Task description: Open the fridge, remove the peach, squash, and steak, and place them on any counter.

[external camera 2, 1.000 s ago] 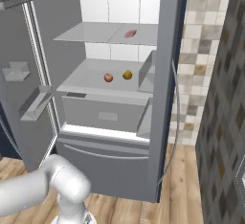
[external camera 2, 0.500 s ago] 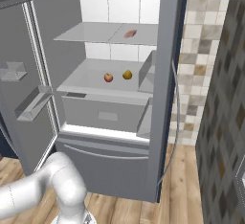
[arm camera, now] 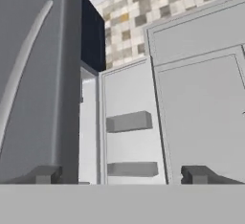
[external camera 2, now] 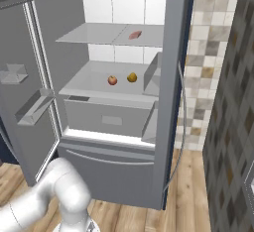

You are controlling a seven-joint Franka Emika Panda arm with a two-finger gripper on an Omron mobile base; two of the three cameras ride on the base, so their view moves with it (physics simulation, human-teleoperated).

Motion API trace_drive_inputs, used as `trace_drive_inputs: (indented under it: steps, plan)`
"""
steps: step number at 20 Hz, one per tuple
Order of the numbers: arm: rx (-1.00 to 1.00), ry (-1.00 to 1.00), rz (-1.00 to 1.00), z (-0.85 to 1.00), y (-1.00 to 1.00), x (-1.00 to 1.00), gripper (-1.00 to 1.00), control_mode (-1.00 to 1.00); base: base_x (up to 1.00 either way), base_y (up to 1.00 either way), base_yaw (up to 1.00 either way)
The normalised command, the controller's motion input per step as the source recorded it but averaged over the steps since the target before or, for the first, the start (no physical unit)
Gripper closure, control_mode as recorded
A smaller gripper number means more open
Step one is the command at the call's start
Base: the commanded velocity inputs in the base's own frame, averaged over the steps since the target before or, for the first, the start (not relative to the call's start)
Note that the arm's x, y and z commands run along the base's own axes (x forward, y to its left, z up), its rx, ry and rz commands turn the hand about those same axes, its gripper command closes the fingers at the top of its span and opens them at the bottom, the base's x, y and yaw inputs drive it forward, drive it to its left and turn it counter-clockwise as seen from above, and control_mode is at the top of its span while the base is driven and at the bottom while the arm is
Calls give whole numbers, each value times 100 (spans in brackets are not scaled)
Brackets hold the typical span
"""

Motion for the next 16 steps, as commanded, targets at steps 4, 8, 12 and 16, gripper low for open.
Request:
trace_drive_inputs:
  steps: [4, 8, 12, 16]
  plan:
    - [21, 18, 31, 44, -94, -64, -100, -100, 0, 0, 0]
    - [11, 26, 37, 37, -87, -33, -100, -100, 0, 0, 0]
    - [1, 25, 46, 15, -76, -24, -100, -100, 0, 0, 0]
    - [9, 5, 54, 0, -84, -8, -100, -100, 0, 0, 0]
